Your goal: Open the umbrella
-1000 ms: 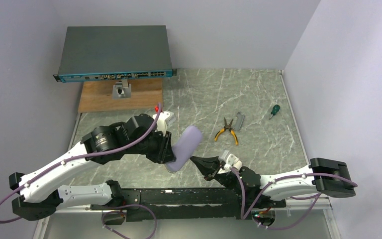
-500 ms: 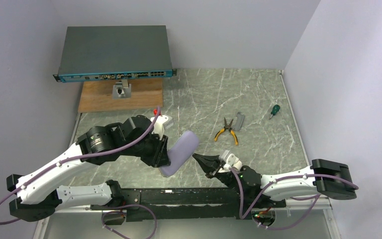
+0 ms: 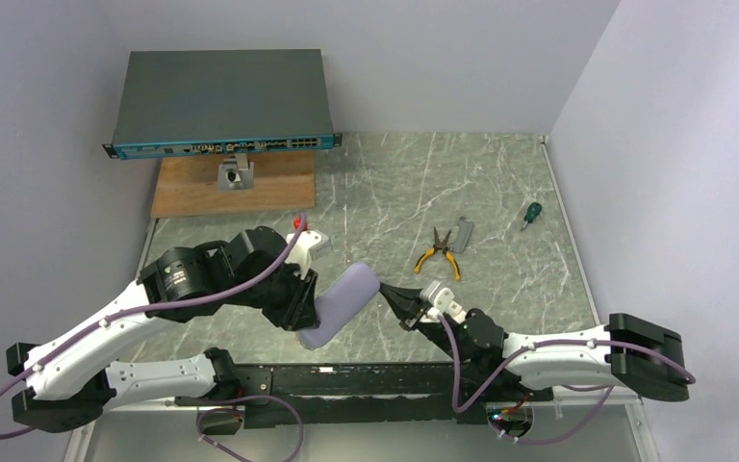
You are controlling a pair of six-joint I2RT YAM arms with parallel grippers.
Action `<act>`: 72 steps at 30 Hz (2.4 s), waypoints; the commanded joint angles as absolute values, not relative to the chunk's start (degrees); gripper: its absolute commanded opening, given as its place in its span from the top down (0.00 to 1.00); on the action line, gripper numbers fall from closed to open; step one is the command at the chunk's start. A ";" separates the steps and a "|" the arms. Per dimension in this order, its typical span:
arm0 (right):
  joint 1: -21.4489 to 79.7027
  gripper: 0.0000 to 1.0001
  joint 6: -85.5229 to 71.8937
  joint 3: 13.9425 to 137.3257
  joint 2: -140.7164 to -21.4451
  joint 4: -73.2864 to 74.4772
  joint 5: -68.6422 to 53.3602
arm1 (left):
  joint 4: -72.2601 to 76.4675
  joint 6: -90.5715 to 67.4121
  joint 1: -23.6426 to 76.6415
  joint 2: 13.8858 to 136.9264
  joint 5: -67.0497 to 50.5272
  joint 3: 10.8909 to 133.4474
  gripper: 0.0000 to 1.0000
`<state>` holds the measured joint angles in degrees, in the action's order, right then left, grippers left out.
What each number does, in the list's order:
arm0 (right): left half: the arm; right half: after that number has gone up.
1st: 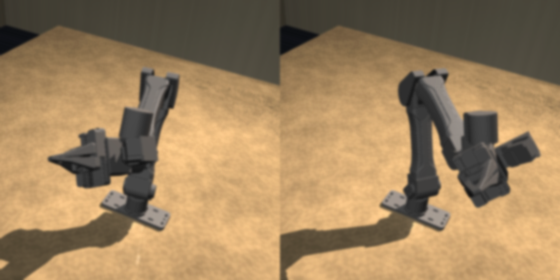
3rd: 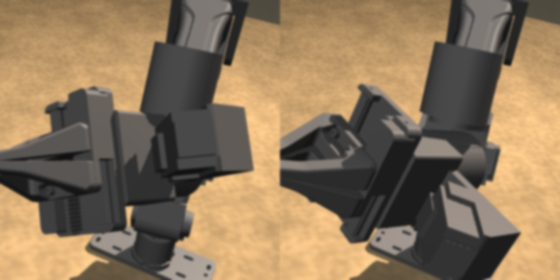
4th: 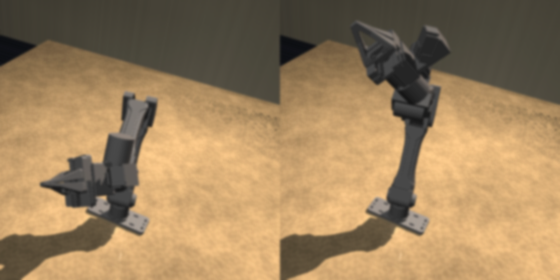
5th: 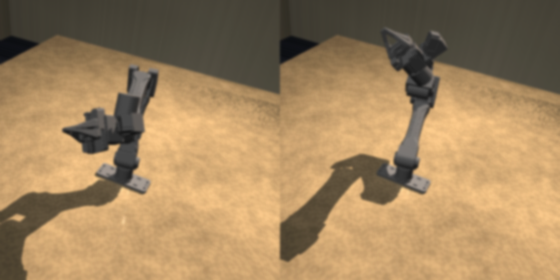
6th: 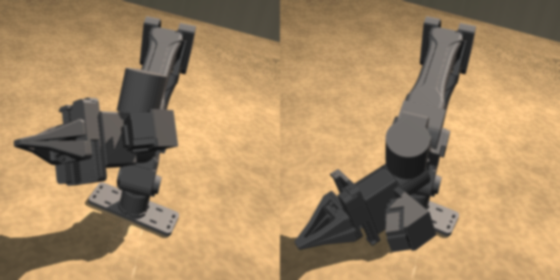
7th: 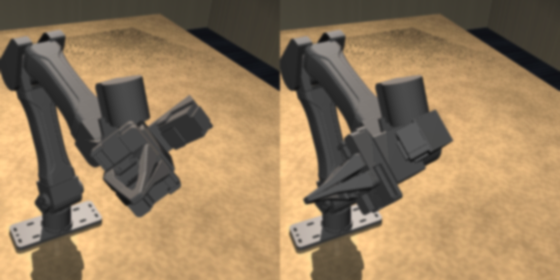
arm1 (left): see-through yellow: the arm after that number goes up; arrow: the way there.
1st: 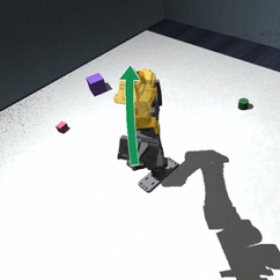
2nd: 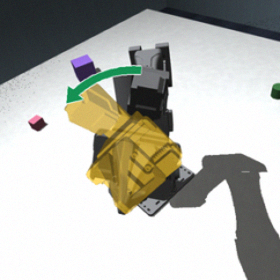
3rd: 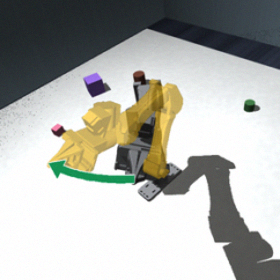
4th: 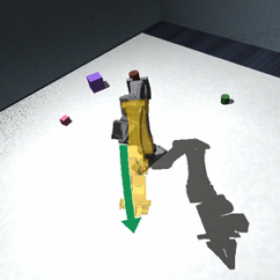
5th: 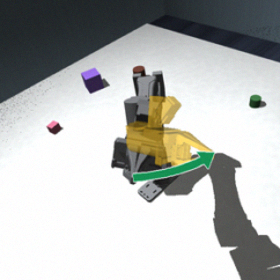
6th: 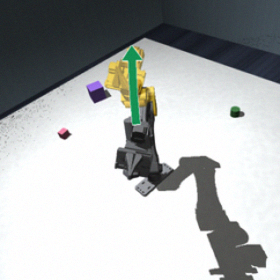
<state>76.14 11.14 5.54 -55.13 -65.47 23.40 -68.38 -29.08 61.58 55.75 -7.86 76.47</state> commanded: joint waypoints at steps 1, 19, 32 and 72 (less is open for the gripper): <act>69.94 1.00 11.92 8.18 -52.14 -61.02 23.09 | -67.72 -28.00 61.52 53.22 -12.03 72.16 1.00; 65.82 1.00 12.01 15.62 -53.30 -41.46 18.13 | -51.91 -27.95 60.54 57.43 -12.53 53.65 1.00; 65.74 1.00 -2.53 20.18 -76.95 -36.38 27.48 | -34.90 -27.55 52.62 63.23 -17.60 38.66 1.00; 62.34 1.00 -23.29 28.09 -79.85 -6.09 23.93 | -20.81 -58.86 66.62 68.18 6.11 35.48 0.65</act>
